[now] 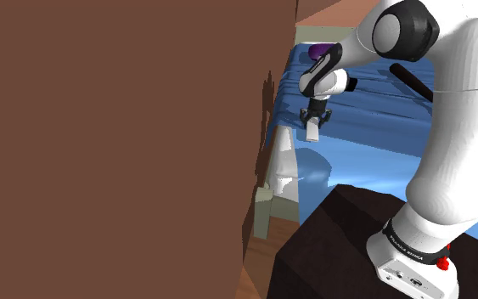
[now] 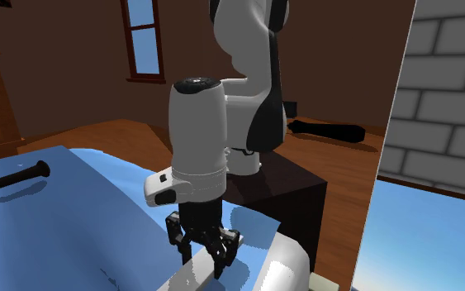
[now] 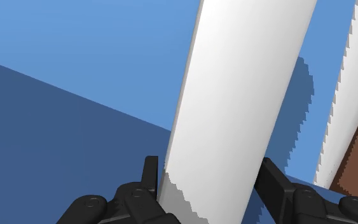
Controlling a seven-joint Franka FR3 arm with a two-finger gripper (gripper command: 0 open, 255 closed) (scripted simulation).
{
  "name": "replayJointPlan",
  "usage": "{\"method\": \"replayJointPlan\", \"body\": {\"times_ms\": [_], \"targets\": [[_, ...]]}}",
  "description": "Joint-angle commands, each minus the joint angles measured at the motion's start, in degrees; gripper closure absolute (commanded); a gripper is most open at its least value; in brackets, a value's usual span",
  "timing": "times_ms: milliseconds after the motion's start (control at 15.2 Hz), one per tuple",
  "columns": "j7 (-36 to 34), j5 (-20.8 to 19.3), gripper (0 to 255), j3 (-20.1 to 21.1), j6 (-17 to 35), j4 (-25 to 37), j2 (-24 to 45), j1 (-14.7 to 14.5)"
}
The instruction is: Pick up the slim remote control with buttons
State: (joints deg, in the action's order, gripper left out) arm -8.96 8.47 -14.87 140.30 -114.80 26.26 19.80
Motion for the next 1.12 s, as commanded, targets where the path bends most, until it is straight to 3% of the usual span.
{"method": "replayJointPlan", "body": {"times_ms": [0, 1056], "targets": [[-0.1, -0.2, 255, -0.1, -0.6, 0.0, -0.5, -0.1], [-1.9, -3.1, 255, -1.7, -9.2, 1.6, -7.8, -1.3]]}}
